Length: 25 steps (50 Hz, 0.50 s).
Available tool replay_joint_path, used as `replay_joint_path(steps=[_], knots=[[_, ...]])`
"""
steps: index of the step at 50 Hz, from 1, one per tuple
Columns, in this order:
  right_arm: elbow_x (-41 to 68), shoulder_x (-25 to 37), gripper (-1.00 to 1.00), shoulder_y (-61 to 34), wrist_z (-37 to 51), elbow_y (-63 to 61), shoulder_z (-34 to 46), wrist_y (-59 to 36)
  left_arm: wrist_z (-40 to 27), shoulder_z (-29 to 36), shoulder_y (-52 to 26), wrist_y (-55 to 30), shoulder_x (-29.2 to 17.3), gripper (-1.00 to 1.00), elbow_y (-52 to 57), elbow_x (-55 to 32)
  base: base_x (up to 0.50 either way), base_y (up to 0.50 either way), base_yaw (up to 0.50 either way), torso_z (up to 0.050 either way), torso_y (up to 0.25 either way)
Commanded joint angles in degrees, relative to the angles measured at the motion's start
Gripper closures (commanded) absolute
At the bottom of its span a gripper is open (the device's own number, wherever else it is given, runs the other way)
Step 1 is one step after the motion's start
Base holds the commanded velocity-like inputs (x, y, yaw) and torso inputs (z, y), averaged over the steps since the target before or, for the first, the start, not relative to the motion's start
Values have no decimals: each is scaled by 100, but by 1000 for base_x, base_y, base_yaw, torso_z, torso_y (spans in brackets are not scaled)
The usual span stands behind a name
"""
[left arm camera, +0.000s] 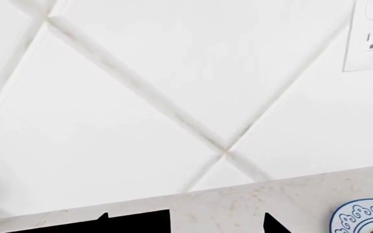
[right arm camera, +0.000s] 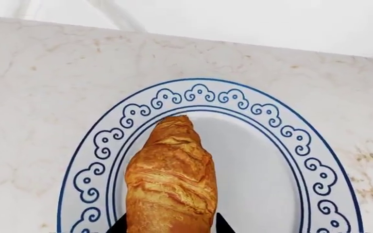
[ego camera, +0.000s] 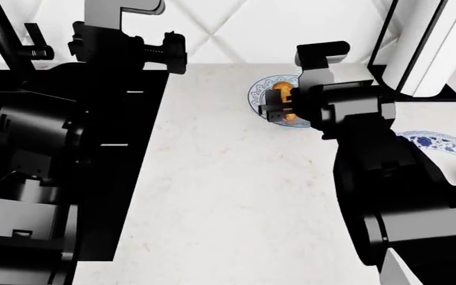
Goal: From the different types of pastries on the counter, select a croissant and place it on the cutting board. Then retrieve a jar of jam from the cabinet and place it alongside the croissant on the cutting board.
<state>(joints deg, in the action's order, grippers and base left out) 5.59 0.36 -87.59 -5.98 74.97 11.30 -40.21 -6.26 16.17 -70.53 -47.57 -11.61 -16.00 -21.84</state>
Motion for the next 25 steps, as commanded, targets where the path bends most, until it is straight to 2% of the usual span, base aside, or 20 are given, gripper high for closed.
replay_joint_path(steps=[1,7,12,16,19,25], knots=[[-106,29,100,-456,-216,-7,-5,-103,-10,-29,19,-69,-34,-100,125,-84,0,0,0,0,0],[-144,122,100,-766,-246,-294,73,-393,-19,-41,58,6,-55,-100,222,-93,0,0,0,0,0],[-97,369,100,-233,-280,-2710,202,-1978,-45,-110,154,151,-66,-100,359,-124,0,0,0,0,0],[-37,548,100,-58,-397,-4175,345,-2966,-31,-92,188,125,-83,-100,459,-155,0,0,0,0,0],[15,653,100,-89,-412,-4808,310,-3431,-39,-92,188,96,-85,-100,483,-174,0,0,0,0,31],[91,835,100,33,-468,-5726,323,-3847,-69,-118,167,-66,-90,-100,613,-260,-4,0,0,-8,250]])
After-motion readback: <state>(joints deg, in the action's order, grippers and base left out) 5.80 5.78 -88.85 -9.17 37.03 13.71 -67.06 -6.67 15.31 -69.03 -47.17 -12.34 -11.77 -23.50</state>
